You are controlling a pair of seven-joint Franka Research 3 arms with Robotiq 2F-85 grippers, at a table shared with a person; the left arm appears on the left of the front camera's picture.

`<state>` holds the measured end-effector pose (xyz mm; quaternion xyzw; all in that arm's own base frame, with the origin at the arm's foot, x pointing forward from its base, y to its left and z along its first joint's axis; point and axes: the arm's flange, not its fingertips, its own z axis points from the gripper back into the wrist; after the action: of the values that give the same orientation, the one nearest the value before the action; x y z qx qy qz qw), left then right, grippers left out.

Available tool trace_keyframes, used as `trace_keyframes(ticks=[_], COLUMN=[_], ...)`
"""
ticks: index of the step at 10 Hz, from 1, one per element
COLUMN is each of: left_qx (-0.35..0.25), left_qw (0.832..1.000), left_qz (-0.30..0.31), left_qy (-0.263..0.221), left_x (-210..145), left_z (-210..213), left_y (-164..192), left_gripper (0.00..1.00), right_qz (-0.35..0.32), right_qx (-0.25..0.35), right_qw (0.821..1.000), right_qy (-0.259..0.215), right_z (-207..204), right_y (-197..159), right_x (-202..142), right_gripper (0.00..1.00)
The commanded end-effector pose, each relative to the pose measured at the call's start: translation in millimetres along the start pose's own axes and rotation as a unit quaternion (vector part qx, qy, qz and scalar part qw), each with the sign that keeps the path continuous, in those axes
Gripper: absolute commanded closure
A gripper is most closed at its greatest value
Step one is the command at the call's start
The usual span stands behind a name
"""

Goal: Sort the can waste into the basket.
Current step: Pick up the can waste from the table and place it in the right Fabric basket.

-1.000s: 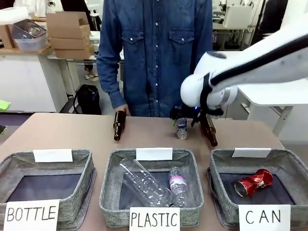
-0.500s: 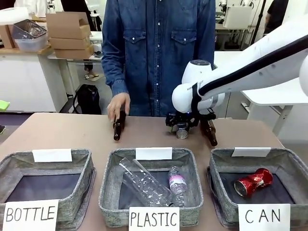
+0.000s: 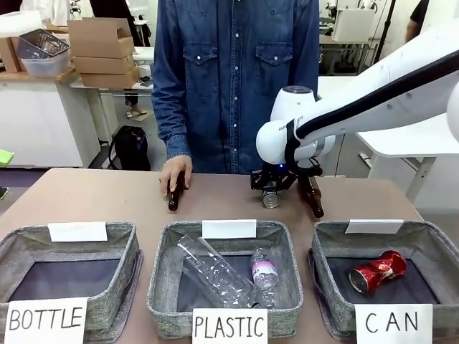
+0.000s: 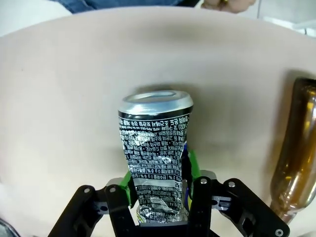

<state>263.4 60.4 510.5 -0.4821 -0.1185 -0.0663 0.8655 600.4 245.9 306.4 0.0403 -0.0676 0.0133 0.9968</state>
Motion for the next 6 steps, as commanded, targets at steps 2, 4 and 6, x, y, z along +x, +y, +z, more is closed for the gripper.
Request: trace_keyframes(ticks=[2,4,6], left_qx=[0.001,0.001,0.001], left_qw=[1.000,1.000,1.000], left_qz=[-0.009,-0.009,-0.009], left_qy=[0.001,0.001,0.001], left_x=[-2.0,-2.0,-2.0], left_z=[1.5,1.5,1.5], left_y=[1.8,1.8,1.8], left_gripper=[0.00,0.00,0.00], right_qz=[-0.013,0.003,0.122], right_qx=[-0.006,0.011,0.152], right_qw=[1.000,1.000,0.979], right_qy=[-0.001,0.014,0.065], right_z=[1.5,4.4,40.8], right_y=[-5.6,-12.2,-57.1], right_x=[0.7,-3.0,-25.7], right_gripper=[1.00,1.00,1.00])
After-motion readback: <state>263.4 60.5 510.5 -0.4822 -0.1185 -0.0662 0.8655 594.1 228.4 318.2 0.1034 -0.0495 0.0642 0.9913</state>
